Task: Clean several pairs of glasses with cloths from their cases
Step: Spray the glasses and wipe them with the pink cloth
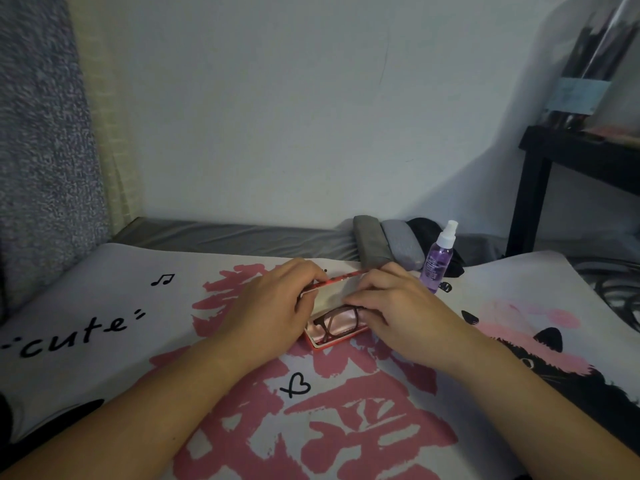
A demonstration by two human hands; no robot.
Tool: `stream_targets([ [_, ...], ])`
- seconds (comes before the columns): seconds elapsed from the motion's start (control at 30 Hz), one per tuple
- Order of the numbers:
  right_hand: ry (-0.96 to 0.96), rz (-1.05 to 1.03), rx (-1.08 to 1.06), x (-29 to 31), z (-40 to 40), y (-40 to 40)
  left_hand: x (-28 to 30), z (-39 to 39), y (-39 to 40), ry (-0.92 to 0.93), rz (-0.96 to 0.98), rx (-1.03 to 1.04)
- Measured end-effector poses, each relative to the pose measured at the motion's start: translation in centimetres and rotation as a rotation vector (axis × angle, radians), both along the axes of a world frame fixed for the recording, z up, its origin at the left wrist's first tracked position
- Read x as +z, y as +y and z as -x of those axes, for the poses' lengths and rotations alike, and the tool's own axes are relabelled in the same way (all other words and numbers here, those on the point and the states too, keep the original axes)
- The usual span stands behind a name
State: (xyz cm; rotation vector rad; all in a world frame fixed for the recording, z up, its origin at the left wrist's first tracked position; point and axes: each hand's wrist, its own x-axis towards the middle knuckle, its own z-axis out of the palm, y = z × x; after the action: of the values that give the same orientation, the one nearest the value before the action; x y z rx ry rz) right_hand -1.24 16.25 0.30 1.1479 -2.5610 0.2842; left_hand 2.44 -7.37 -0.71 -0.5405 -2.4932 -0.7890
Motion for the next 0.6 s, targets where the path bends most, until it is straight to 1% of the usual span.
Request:
stream_targets([
  [0.13,0.021,0.018,0.006,-0.1,-0.1,0.0,0.1,-0.2,0.1,0.026,0.029,0.019],
  [0.33,0.021,0.035,0.016,0.2,-0.7,-0.4,0.1,-0.1,0.1,0.015,0.006,0.013],
  [0.6,0.027,0.035,-0.011,0.4,-0.5,-1.1,-0.2,0.5,-0.1,-0.031,-0.090,0.006],
])
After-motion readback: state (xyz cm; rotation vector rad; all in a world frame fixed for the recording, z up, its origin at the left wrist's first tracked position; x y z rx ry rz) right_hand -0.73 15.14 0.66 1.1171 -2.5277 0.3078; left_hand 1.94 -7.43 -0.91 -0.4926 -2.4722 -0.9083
